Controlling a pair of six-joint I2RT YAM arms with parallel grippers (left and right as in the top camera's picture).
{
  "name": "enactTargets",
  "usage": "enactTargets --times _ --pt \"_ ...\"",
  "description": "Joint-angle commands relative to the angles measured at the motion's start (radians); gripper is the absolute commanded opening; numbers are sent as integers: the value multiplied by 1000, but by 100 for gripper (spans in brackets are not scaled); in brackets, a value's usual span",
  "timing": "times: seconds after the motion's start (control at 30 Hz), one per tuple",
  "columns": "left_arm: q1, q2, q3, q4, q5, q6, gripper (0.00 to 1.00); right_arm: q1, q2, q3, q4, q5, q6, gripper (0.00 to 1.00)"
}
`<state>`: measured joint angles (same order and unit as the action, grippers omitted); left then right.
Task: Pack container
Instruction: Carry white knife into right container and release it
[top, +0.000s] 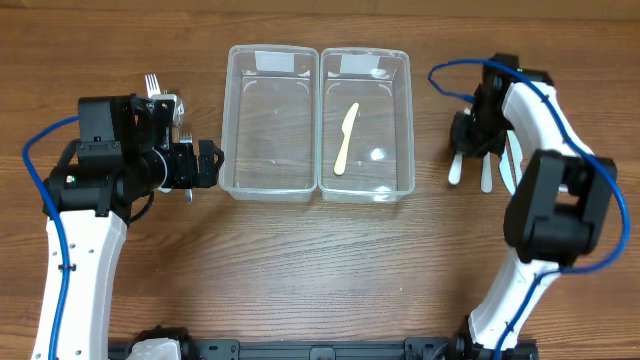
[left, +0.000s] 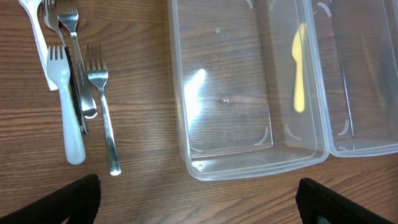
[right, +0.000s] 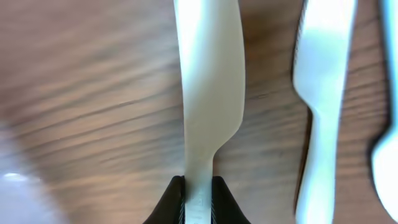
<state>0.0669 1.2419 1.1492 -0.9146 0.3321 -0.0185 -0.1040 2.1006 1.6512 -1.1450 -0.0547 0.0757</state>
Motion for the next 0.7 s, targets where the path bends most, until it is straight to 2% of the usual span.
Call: enactTargets --times 0.0,0.27,0.4,0.67 --pt "-2 7 25 -1 0 19 100 24 -198 52 9 -103 7 4" --pt "-2 7 25 -1 0 19 100 144 -354 52 9 -150 7 4" --pt "-2 7 25 -2 0 19 100 257 -345 47 20 -146 6 4" --pt "-2 7 25 -1 0 19 100 439 -238 -52 192 -42 7 4"
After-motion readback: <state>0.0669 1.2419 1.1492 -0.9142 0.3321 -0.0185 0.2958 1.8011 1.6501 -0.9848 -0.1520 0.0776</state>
